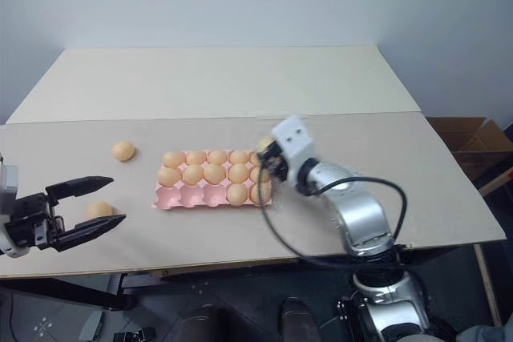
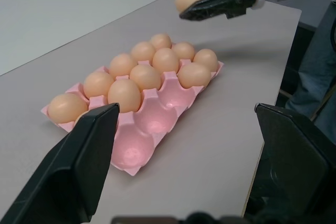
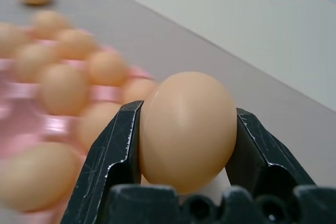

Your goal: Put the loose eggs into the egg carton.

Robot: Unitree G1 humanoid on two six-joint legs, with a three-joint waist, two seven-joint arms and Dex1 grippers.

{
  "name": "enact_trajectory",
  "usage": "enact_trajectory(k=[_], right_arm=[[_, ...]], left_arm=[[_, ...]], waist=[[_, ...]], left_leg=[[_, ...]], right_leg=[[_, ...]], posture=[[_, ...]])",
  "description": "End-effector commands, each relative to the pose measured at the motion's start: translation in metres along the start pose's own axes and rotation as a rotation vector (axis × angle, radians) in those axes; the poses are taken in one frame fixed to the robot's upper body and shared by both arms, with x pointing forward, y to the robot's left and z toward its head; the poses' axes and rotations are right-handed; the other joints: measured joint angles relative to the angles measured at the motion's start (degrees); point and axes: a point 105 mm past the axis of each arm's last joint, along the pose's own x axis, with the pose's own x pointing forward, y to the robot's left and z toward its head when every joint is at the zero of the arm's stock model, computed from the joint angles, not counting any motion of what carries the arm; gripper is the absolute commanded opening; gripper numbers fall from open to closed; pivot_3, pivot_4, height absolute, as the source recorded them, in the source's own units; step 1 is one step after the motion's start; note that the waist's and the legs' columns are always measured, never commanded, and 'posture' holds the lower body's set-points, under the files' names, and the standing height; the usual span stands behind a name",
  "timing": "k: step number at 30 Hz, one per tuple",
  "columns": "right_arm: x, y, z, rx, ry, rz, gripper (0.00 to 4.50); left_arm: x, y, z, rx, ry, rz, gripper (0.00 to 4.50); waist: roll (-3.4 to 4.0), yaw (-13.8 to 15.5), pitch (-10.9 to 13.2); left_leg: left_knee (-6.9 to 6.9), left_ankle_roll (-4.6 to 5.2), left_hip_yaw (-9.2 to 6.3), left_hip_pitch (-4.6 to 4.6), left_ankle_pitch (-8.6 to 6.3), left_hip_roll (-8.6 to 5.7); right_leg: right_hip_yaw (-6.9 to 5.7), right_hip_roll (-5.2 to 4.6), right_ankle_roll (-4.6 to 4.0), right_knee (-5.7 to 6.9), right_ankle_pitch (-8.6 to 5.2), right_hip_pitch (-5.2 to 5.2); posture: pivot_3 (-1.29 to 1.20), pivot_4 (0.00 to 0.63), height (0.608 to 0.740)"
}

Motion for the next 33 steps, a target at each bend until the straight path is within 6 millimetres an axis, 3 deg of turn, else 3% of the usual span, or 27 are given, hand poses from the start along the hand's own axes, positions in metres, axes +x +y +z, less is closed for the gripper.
enact_trajectory(k=[1,6,9,12,14,16,20,23,27,33], right_arm=[[0.006,0.026,0.006,-0.035,-0.010,0.067,2.16],[0.026,0.046,-0.004,-0.062,0.039,0.113,2.16],[0.031,0.050,-0.009,-0.079,0.067,0.140,2.92],[0.033,0.049,-0.009,-0.084,0.067,0.132,4.10],[0.031,0.046,-0.002,-0.076,0.043,0.120,4.47],[0.025,0.040,0.009,-0.069,0.003,0.111,4.47],[0.000,0.024,0.035,-0.058,-0.103,0.096,4.47],[-0.028,0.005,0.042,-0.061,-0.141,0.092,4.47],[-0.074,-0.021,0.027,-0.108,-0.100,0.110,4.47],[-0.130,-0.033,-0.011,-0.127,0.001,0.188,4.47]], left_arm=[[-0.002,-0.001,0.009,0.043,-0.022,0.010,4.50],[-0.001,-0.002,0.009,0.038,-0.023,0.010,4.50],[0.000,-0.002,0.009,0.038,-0.023,0.011,4.50],[0.000,-0.002,0.010,0.038,-0.022,0.012,4.50],[0.000,-0.002,0.009,0.038,-0.023,0.013,4.50],[0.001,-0.001,0.009,0.038,-0.023,0.014,4.50],[0.000,0.001,0.008,0.037,-0.022,0.029,4.50],[-0.006,0.005,0.005,0.031,-0.010,0.059,4.50],[-0.015,0.007,-0.001,0.020,0.011,0.100,4.50],[-0.023,0.003,-0.008,-0.007,0.018,0.148,4.50]], waist=[[-0.01,0.2,0.0],[-0.10,0.5,-0.1],[-0.10,0.5,-0.1],[-0.10,0.5,-0.1],[-0.10,0.5,-0.1],[-0.10,0.5,-0.1],[-0.09,0.5,-0.1],[-0.09,0.9,-0.1],[-0.11,1.1,-0.1],[-0.12,0.6,-0.1]], left_leg=[[0.00,0.00,0.01,0.01,0.00,-0.01],[0.00,-0.03,0.06,0.01,0.02,-0.10],[0.00,-0.03,0.05,0.00,0.02,-0.10],[0.00,-0.03,0.03,0.00,0.01,-0.07],[0.00,-0.03,0.01,0.00,0.01,-0.06],[0.00,-0.03,0.00,0.00,0.01,-0.05],[0.00,-0.03,0.01,-0.01,0.01,-0.06],[0.00,-0.03,0.00,-0.03,0.01,-0.08],[0.00,-0.02,0.00,-0.06,0.00,-0.10],[0.00,0.01,-0.03,-0.03,-0.02,-0.08]], right_leg=[[0.00,-0.02,-0.01,0.00,0.00,0.01],[0.00,-0.13,-0.07,-0.04,-0.03,0.03],[-0.01,-0.12,-0.05,-0.04,-0.02,0.02],[-0.03,-0.08,-0.06,-0.02,-0.03,0.01],[-0.05,-0.07,-0.07,-0.02,-0.04,0.01],[-0.06,-0.06,-0.07,0.00,-0.04,0.01],[-0.05,-0.08,-0.06,-0.02,-0.03,0.02],[-0.08,-0.11,-0.04,-0.07,-0.03,0.03],[-0.14,-0.15,-0.04,-0.20,-0.05,0.09],[-0.12,-0.11,-0.01,-0.21,-0.10,0.12]], posture=[[0.00,0.150,0.740],[0.00,0.150,0.740],[0.00,0.150,0.740],[0.00,0.150,0.740],[0.00,0.150,0.740],[0.00,0.150,0.740],[0.00,0.150,0.740],[0.00,0.150,0.740],[0.00,0.150,0.740],[0.00,0.150,0.740]])
